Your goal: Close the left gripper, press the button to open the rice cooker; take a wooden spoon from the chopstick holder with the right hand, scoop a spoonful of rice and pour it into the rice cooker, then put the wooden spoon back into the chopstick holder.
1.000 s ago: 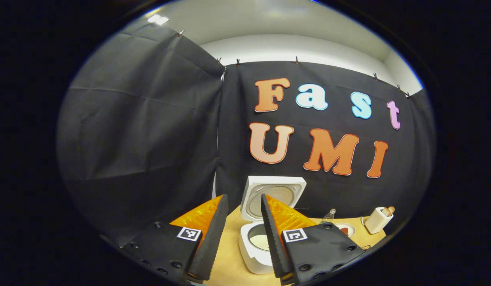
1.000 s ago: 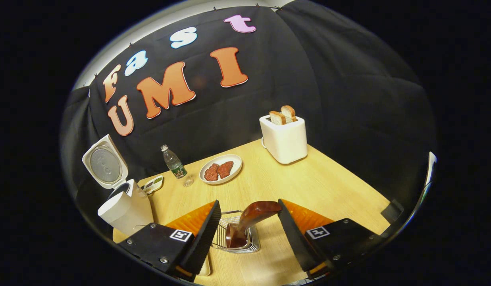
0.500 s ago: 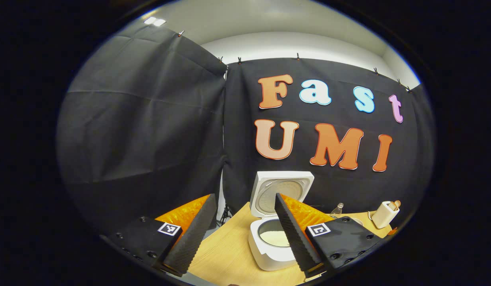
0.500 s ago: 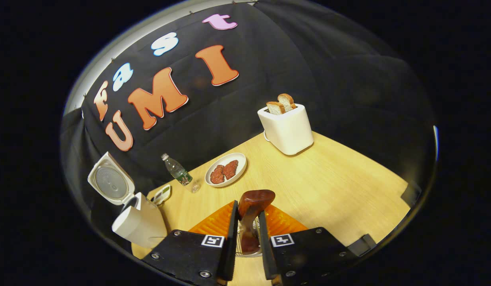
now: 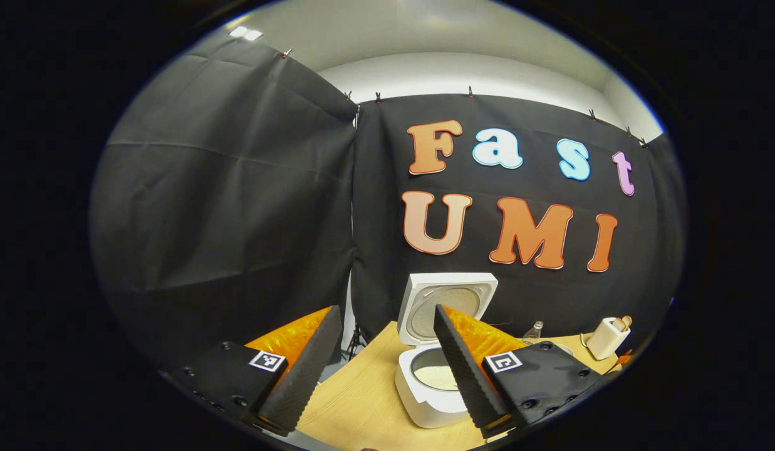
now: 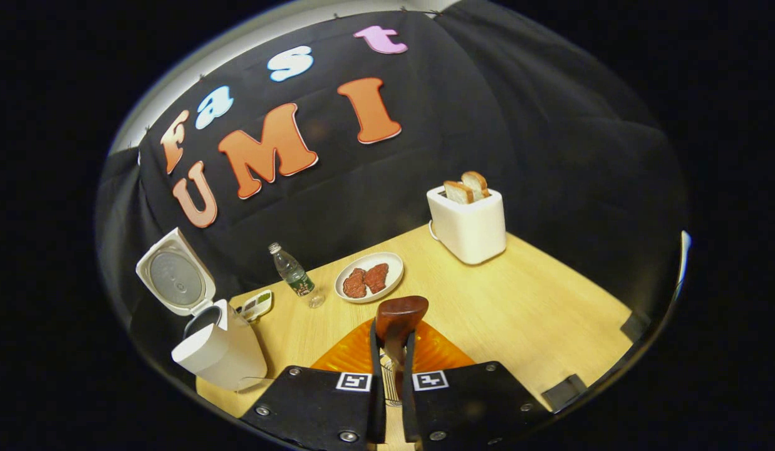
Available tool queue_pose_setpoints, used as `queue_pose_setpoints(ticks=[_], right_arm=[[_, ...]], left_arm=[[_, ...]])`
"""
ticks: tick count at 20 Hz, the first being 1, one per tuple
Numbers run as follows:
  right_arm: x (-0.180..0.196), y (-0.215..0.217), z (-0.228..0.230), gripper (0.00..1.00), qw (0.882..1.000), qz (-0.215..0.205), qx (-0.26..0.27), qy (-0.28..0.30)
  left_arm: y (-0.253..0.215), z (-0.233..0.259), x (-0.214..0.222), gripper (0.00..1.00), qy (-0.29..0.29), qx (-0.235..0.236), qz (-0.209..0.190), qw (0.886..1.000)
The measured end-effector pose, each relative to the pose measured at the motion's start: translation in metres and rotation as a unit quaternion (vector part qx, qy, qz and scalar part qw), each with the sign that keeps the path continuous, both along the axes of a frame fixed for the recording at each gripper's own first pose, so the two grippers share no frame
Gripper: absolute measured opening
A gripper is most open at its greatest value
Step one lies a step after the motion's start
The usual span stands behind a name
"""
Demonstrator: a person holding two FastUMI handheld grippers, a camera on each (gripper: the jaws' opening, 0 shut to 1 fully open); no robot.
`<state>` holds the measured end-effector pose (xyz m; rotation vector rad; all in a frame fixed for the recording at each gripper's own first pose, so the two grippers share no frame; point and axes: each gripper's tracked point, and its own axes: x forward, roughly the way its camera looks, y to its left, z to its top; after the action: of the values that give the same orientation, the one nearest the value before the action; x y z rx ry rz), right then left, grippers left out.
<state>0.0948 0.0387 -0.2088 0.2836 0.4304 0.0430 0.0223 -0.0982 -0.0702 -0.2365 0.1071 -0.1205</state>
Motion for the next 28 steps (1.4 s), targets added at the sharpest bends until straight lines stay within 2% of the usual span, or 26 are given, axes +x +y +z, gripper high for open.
queue_pose_setpoints(ticks=[2,4,9,12,15,21,23,25,28], right_arm=[[-0.009,0.008,0.027,0.1,0.999,0.016,-0.046,-0.023],[-0.019,0.022,0.053,0.1,0.996,0.034,-0.07,-0.047],[-0.056,0.085,0.097,0.1,0.989,0.093,-0.064,-0.091],[-0.074,0.127,0.094,0.1,0.983,0.136,-0.068,-0.099],[-0.088,0.155,0.064,0.1,0.977,0.164,-0.102,-0.089],[-0.103,0.164,0.001,0.1,0.97,0.164,-0.175,-0.049],[-0.11,0.162,-0.014,0.1,0.97,0.157,-0.179,-0.041],[-0.116,0.157,-0.03,0.1,0.977,0.14,-0.161,-0.027],[-0.115,0.149,-0.033,0.1,0.992,0.095,-0.086,-0.018]], left_arm=[[0.004,-0.004,0.003,1.0,0.001,-0.005,-0.005,1.0],[0.011,-0.009,0.008,1.0,0.0,-0.005,-0.006,1.0],[0.029,-0.018,0.019,1.0,0.003,-0.007,-0.016,1.0],[0.041,-0.021,0.023,1.0,0.0,-0.002,-0.019,1.0],[0.046,-0.028,0.025,1.0,0.003,0.004,-0.029,1.0],[0.059,-0.038,0.029,1.0,0.006,0.03,-0.035,0.999],[0.061,-0.038,0.032,1.0,0.007,0.033,-0.035,0.999],[0.062,-0.039,0.033,1.0,0.007,0.033,-0.035,0.999],[0.06,-0.04,0.035,1.0,0.006,0.04,-0.039,0.998]])
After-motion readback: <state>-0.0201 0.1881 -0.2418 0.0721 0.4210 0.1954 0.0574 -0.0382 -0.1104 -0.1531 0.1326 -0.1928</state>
